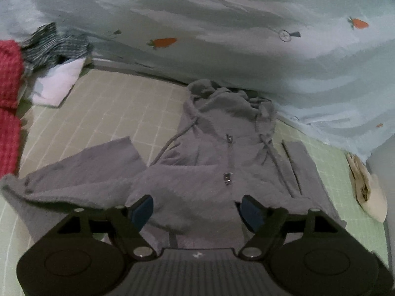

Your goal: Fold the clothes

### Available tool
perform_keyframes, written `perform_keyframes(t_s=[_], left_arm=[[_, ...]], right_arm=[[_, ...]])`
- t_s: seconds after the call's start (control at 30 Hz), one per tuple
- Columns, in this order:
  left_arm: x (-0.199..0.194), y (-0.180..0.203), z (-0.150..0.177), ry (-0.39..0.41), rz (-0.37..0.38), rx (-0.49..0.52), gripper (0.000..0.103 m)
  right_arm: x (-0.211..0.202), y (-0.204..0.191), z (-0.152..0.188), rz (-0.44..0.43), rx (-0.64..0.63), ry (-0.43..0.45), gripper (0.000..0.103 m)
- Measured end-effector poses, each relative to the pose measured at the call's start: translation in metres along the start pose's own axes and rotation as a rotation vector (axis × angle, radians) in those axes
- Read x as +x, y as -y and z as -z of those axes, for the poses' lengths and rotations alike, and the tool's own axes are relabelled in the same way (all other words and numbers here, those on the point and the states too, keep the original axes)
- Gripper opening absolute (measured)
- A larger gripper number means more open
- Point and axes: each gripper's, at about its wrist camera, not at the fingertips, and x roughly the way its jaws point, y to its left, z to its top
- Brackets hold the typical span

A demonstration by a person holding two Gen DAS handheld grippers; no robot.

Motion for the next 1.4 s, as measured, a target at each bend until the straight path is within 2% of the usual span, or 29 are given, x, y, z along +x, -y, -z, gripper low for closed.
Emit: perform_keyframes(t_s=[0.1,0.13,0.17,0.23,0.37,0.4,0.43,0.5,0.57,0.67,0.8,0.9,0.97,1.0,1.03,1.2,1.4], left_arm=[[0.009,0.012,-0.005,-0.017,-0.030,0.056,0.079],[0.012,0.017,-0.006,-0.022,-0.047,0.080,0.079],[0.016,0.021,-0.006,-0.025,-0.067,0.113,0.079],[0.023,0.030,-0.006,-0.032,-0.111,0.182,0.079],[0.036,0.035,0.003,-0.038,-0.281,0.335,0.078],[0.037,0.031,0.005,-0.045,-0.307,0.338,0.076],[0.037,0.025,0.007,-0.053,-0.331,0.332,0.071],[0.034,0.008,0.010,-0.073,-0.365,0.273,0.061],[0.027,-0.012,0.016,-0.089,-0.391,0.208,0.045],[0.017,-0.039,0.025,-0.104,-0.420,0.113,0.030],[0.009,-0.059,0.032,-0.097,-0.360,0.025,0.031],[0.000,-0.054,0.026,-0.036,-0.269,0.021,0.035],[-0.006,-0.047,0.020,-0.005,-0.200,0.003,0.047],[-0.008,-0.044,0.016,0.004,-0.166,-0.007,0.049],[-0.008,-0.041,0.013,0.005,-0.140,-0.008,0.050],[0.008,-0.024,0.007,-0.036,-0.122,0.069,0.050],[0.002,-0.027,0.006,-0.054,0.027,0.013,0.056]], right_arm=[[-0.005,0.018,-0.006,0.062,0.067,0.043,0.048],[-0.004,0.023,-0.007,0.065,0.086,0.047,0.047],[-0.003,0.028,-0.007,0.059,0.105,0.047,0.041],[0.000,0.037,-0.007,0.050,0.138,0.040,0.039],[0.003,0.045,-0.006,0.059,0.172,0.034,0.039],[0.003,0.048,-0.006,0.059,0.190,0.031,0.040],[0.003,0.053,-0.005,0.059,0.212,0.026,0.040],[0.004,0.063,-0.004,0.062,0.262,0.014,0.042],[0.004,0.071,-0.001,0.064,0.305,-0.005,0.043],[0.009,0.079,0.006,0.054,0.343,-0.044,0.045],[0.014,0.073,0.012,0.031,0.304,-0.056,0.045],[0.012,0.068,0.010,0.021,0.261,-0.038,0.042],[0.011,0.069,0.009,0.016,0.263,-0.027,0.042],[0.010,0.070,0.008,0.012,0.267,-0.024,0.042],[0.010,0.071,0.008,0.008,0.271,-0.022,0.042],[0.009,0.072,0.011,-0.004,0.281,-0.025,0.044],[0.008,0.072,0.010,-0.011,0.286,-0.020,0.047]])
